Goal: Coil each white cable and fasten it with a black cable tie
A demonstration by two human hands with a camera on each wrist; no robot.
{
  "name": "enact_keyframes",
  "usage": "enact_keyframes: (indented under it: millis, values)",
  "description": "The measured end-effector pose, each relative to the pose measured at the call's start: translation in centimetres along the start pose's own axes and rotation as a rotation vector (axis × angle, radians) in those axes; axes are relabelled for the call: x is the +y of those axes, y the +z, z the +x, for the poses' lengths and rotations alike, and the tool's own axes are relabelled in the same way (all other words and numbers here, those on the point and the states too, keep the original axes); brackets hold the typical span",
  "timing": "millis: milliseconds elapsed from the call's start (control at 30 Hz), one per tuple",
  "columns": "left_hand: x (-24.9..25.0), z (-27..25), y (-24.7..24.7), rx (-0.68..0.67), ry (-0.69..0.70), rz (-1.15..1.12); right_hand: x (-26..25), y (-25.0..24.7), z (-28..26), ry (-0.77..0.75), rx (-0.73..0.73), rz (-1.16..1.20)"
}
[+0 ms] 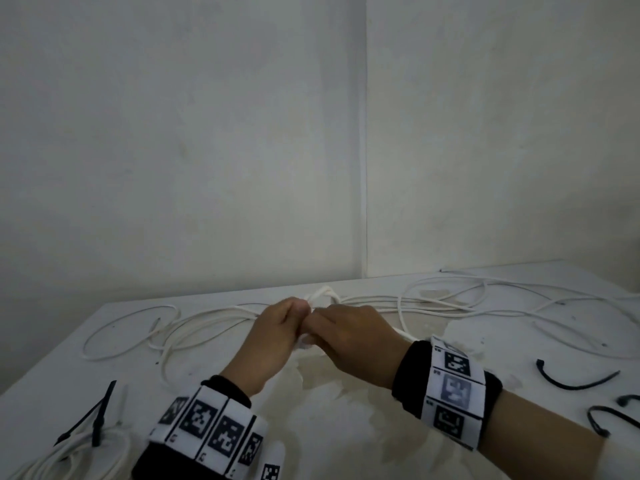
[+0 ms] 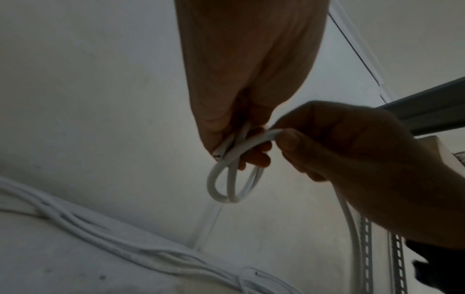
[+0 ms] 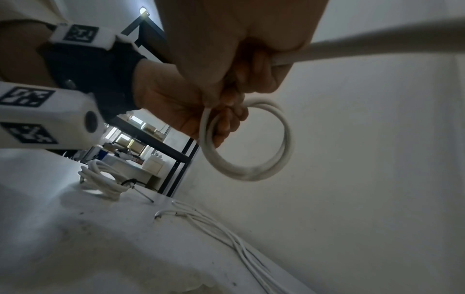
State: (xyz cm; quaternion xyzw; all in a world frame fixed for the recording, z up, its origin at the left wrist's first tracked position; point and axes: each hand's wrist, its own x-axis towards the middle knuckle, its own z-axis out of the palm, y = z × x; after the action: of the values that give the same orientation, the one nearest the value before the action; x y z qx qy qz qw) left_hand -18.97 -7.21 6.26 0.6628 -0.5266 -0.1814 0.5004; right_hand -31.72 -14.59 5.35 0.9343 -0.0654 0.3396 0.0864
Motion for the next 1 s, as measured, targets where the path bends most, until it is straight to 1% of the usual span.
enact_keyframes:
  millis: [67, 133, 167, 200, 267, 433, 533, 633, 733, 867, 1000]
  values:
    - [0.1, -0.4, 0.4, -0.067, -0.008, 0.006, 0.0, -0.6, 0.1, 0.095, 0.003, 0.119]
    - [0.5, -0.8, 0.5, -0.152, -0.059, -0.099, 0.4, -1.4, 0.3, 0.243, 0.007, 0.241]
    - [0.7, -1.0, 0.5, -0.19, -0.085, -0.15, 0.8, -1.6, 0.4, 0.3, -0.04, 0.316]
    - [0.8, -1.0, 0.4, -0.217, -0.106, -0.187, 0.9, -1.7, 0.3, 0.321, -0.06, 0.363]
    - [1.1, -1.1, 0.5, -0.233, -0.149, -0.26, 1.2, -1.7, 0.2, 0.293, -0.018, 0.399]
    - [2.0, -1.0, 0.5, -0.21, -0.232, -0.359, 2.3, -1.5, 0.2, 0.297, 0.1, 0.475]
    - [2.4, -1.0, 0.6, -0.198, -0.289, -0.381, 3.1, -1.8, 0.2, 0.357, 0.104, 0.509]
    - [2.6, -1.3, 0.8, -0.182, -0.283, -0.362, 3.2, -1.8, 0.2, 0.367, 0.096, 0.524]
    - [2.9, -1.5, 1.0, -0.169, -0.229, -0.334, 3.4, -1.9, 0.3, 0.362, 0.141, 0.54]
    - [3.0, -1.0, 0.4, -0.064, -0.221, -0.433, 4.5, -2.6, 0.3, 0.472, 0.182, 0.577]
    - [2.6, -0.2, -1.4, 0.059, -0.199, -0.576, 6.3, -2.7, -0.6, 0.577, 0.191, 0.564]
